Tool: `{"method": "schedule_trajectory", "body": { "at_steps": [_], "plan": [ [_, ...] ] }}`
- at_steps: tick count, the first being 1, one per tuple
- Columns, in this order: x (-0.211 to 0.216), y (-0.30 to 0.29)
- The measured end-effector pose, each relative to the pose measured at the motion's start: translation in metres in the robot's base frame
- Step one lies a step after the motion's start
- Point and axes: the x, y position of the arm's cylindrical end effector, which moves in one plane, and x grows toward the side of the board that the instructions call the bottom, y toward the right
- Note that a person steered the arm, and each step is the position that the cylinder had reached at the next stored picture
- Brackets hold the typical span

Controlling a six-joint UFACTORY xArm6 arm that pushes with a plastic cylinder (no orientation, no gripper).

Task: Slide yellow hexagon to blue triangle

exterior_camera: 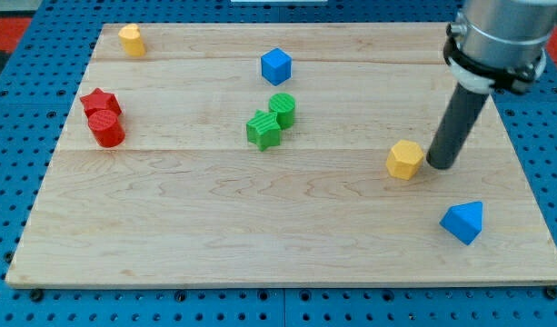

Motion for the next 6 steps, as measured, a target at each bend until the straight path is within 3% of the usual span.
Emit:
{"method": "schedule_trajectory", "body": {
  "at_steps": [2,3,5,6],
  "plan": [
    [-0.05,-0.004],
    [-0.041,-0.039],
    [0.014,-0.031],
    [-0.016,-0.049]
  ]
}}
